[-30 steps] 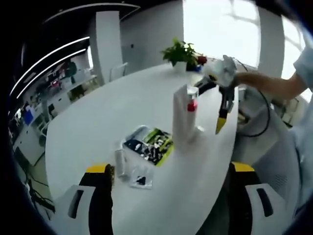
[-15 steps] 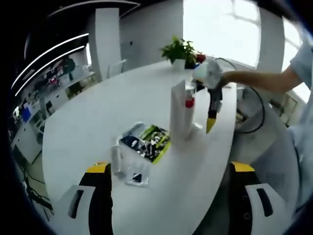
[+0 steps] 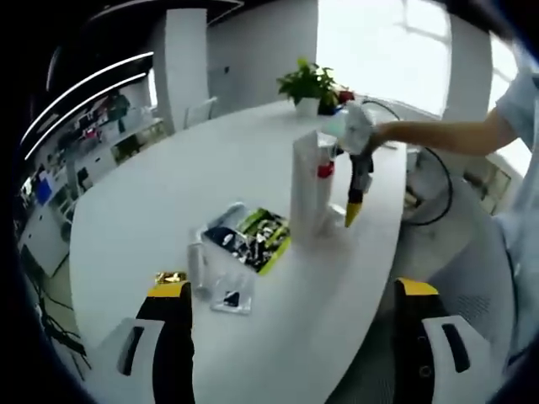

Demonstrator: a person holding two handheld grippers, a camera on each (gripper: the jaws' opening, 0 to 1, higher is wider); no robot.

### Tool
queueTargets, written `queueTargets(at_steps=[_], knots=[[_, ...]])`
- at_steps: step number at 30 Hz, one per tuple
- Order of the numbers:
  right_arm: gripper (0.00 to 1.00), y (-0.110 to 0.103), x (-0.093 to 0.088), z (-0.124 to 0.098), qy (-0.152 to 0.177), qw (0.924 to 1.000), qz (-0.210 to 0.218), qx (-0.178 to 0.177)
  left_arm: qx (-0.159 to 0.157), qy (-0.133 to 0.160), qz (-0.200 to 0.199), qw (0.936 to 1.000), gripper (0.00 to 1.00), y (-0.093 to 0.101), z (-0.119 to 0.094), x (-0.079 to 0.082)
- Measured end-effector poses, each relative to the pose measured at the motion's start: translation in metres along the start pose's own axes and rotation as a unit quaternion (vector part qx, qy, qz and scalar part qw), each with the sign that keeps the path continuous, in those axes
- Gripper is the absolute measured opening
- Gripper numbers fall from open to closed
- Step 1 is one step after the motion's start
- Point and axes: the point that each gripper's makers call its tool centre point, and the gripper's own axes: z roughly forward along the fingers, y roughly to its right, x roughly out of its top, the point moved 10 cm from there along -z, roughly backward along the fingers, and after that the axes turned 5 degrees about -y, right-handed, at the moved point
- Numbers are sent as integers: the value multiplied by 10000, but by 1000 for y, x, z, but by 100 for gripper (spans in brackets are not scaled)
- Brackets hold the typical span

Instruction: Arrange the skincare products in the storage area until every visible bottle or jar stands upright without overlapping.

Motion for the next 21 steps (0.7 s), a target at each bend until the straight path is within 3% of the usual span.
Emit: queueTargets(at_steps=[6,21], knots=[[85,-5,-3,-2,0,10000,28,-19,-27,-5,11,10000,97,2,1,0],[83,-16,-16,-12,266,9956,844,-317,-96,-23,153,9998,97,11,7,2]])
